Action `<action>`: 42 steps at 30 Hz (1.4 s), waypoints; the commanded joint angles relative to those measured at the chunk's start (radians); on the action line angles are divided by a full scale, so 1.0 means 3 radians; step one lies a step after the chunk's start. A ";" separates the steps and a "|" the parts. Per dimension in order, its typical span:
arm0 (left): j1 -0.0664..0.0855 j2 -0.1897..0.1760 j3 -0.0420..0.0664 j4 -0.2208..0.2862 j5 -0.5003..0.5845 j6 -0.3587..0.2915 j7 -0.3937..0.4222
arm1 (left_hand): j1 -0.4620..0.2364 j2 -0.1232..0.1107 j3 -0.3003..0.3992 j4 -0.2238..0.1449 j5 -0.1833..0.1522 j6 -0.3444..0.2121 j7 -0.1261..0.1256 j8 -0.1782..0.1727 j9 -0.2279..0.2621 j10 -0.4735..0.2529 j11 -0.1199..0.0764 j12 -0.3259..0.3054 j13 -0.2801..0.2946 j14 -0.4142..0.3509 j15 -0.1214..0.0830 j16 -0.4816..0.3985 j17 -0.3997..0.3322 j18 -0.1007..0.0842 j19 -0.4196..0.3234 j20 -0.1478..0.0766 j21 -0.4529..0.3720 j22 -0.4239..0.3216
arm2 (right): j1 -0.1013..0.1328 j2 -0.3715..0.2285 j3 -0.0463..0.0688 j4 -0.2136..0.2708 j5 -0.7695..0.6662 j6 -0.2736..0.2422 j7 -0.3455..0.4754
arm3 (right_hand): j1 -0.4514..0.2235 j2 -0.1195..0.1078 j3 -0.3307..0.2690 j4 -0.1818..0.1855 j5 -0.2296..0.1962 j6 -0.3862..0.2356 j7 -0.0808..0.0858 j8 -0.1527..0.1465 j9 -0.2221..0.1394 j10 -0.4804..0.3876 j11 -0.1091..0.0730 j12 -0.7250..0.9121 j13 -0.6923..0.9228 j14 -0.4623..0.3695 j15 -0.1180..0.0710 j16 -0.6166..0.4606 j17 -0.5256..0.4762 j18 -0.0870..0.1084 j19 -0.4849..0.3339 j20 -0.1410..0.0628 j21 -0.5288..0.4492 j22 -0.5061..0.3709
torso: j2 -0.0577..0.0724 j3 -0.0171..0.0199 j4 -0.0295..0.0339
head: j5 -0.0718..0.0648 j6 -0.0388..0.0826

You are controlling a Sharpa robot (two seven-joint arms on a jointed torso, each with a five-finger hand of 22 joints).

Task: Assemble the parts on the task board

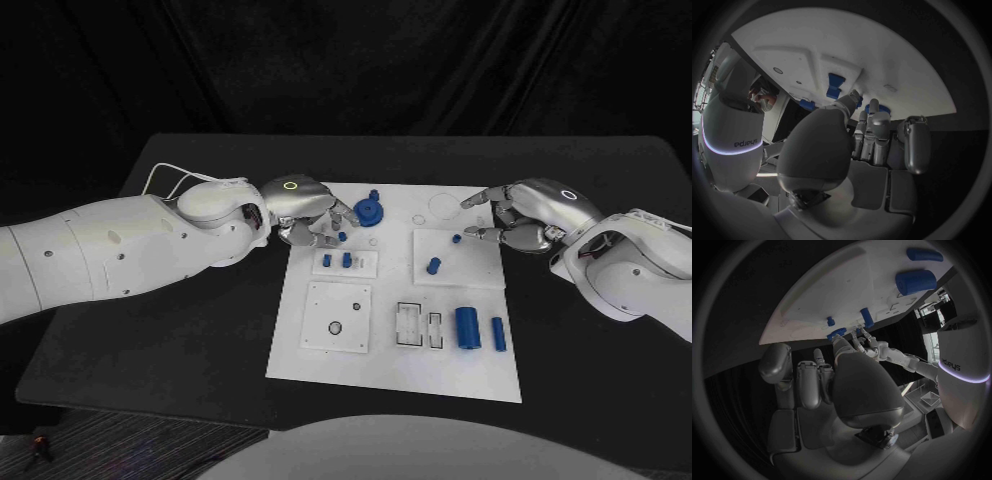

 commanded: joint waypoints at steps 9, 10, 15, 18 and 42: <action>0.0062 -0.0159 0.0004 -0.0034 0.0422 -0.0363 0.0210 | -0.0034 -0.0077 -0.0191 0.0173 -0.0061 0.0009 -0.0018 0.0006 -0.0077 -0.0431 0.0054 -0.0090 0.0022 -0.0396 0.0057 -0.0311 -0.0525 0.0076 -0.0332 0.0044 -0.0402 0.0533 | 0.0100 -0.0105 0.0003 0.0113 -0.0004 -0.0111 -0.0047 | 0.0094 -0.0005 0.0018 -0.0046 0.0021 0.0041 -0.0006 -0.0038 -0.0006 -0.0367 -0.0006 -0.0524 -0.0252 0.0201 0.0001 -0.0036 0.0244 0.0051 0.0008 -0.0010 -0.0009 0.0416 | 0.0001 -0.0002 0.0005 | -0.0065 0.0001; 0.0093 -0.0191 0.0004 -0.0033 0.0526 -0.0289 0.0252 | -0.0063 -0.0121 -0.0249 0.0200 -0.0059 0.0006 -0.0016 0.0004 -0.0082 -0.0438 0.0061 -0.0076 0.0033 -0.0474 0.0064 -0.0376 -0.0630 0.0075 -0.0338 0.0049 -0.0410 0.0531 | 0.0138 -0.0120 0.0003 0.0137 -0.0004 -0.0133 -0.0034 | 0.0114 -0.0020 0.0025 -0.0046 0.0027 0.0042 -0.0010 -0.0048 -0.0006 -0.0490 -0.0010 -0.0741 -0.0469 0.0168 -0.0004 -0.0177 0.0101 0.0058 0.0001 -0.0014 -0.0058 0.0405 | 0.0001 -0.0002 0.0003 | -0.0073 0.0001; 0.0266 -0.0335 0.0004 -0.0012 0.0711 0.0057 0.0351 | -0.0035 -0.0202 -0.0666 0.0422 -0.0062 -0.0027 -0.0054 0.0000 -0.0126 -0.0575 0.0065 -0.0006 0.0110 -0.0559 0.0072 -0.0457 -0.0733 0.0079 -0.0357 0.0064 -0.0446 0.0528 | 0.0338 -0.0201 0.0003 0.0263 -0.0034 -0.0259 -0.0013 | 0.0166 -0.0083 0.0034 -0.0051 0.0042 0.0062 -0.0031 -0.0064 -0.0005 -0.0649 -0.0027 -0.1127 -0.0832 0.0146 -0.0019 -0.0353 -0.0083 0.0067 0.0004 -0.0028 -0.0127 0.0389 | 0.0000 -0.0007 -0.0005 | -0.0082 0.0001; 0.0360 -0.0411 0.0004 0.0010 0.0740 0.0167 0.0377 | 0.0050 -0.0178 -0.0934 0.0588 -0.0063 -0.0030 -0.0070 0.0002 -0.0147 -0.0659 0.0067 0.0025 0.0149 -0.0618 0.0081 -0.0506 -0.0806 0.0086 -0.0384 0.0069 -0.0489 0.0520 | 0.0451 -0.0232 0.0003 0.0319 -0.0070 -0.0249 -0.0065 | 0.0183 -0.0115 0.0038 -0.0043 0.0040 0.0057 -0.0041 -0.0082 -0.0006 -0.0817 -0.0030 -0.1422 -0.1101 0.0144 -0.0022 -0.0389 -0.0124 0.0069 0.0005 -0.0033 -0.0157 0.0383 | -0.0010 -0.0013 0.0001 | -0.0090 0.0001; 0.0197 -0.0671 -0.0001 0.0235 0.4716 0.1199 0.1766 | 0.0014 0.0418 -0.1368 0.0581 0.0691 0.0124 0.0292 0.0375 -0.0157 -0.2019 0.0061 0.1018 0.0431 -0.2702 0.0304 -0.1895 -0.1486 0.0332 -0.2837 0.0349 -0.3696 -0.0695 | 0.0675 0.0004 0.0002 0.0387 -0.0697 0.0862 -0.0529 | 0.0303 -0.0445 0.0245 -0.0017 0.0511 0.0316 -0.0080 -0.0017 0.0356 -0.2490 0.0282 -0.3223 -0.2594 -0.0215 0.0149 -0.1081 -0.0844 0.0193 -0.0325 0.0117 -0.1244 0.0152 | -0.0121 -0.0123 0.0018 | -0.0239 0.0001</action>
